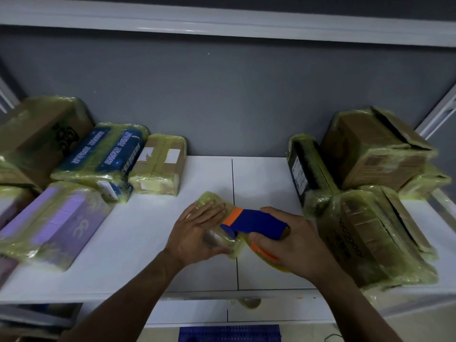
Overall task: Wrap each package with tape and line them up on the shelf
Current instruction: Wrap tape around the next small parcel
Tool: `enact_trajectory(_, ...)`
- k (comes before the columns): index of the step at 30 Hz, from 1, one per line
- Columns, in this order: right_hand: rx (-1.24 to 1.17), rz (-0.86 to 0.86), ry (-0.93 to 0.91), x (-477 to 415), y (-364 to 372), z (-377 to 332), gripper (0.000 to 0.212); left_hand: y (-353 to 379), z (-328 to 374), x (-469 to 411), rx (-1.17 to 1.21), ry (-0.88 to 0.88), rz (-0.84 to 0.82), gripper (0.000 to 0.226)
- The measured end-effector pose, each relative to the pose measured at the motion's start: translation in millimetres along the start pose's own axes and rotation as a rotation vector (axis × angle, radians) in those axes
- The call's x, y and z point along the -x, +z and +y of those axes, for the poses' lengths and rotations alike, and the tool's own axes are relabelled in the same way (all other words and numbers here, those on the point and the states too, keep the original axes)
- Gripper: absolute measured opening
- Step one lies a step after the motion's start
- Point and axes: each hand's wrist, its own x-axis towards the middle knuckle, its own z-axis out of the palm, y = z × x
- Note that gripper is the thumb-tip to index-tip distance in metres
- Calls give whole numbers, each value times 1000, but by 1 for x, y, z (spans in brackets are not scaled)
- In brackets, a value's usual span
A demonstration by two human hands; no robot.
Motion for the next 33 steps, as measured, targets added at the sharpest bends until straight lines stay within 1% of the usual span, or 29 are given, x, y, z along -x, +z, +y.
enact_trajectory(3,-22,3,0,2,1,-1,26,3,-1,2,12,-28,31,91)
enact_trajectory(7,-23,0,-27,4,0,-2,25,4,-4,1,29,-16,61,87)
enact_trajectory(16,-6,41,-38,29,-11,18,38,1,-6,-3,27,0,33,87)
enact_trajectory(20,0,68,-45,28,-8,25,39,-8,-2,-7,5,-1,-27,92)
enact_trajectory(25,8,66,-17,29,-4,31,38,-12,16,-9,30,-45,-63,107)
enact_trajectory(26,-9,58,-3,28,-5,32,38,-9,22,-10,34,-36,-65,104)
enact_trajectory(28,-61,23,22,26,-9,34,39,-1,34,-8,45,-25,-47,85)
enact_trajectory(30,-80,-44,54,24,-13,35,45,5,37,-5,72,-50,-27,69)
enact_trajectory(33,-66,-138,174,19,-12,39,58,7,29,-6,110,-49,-82,69)
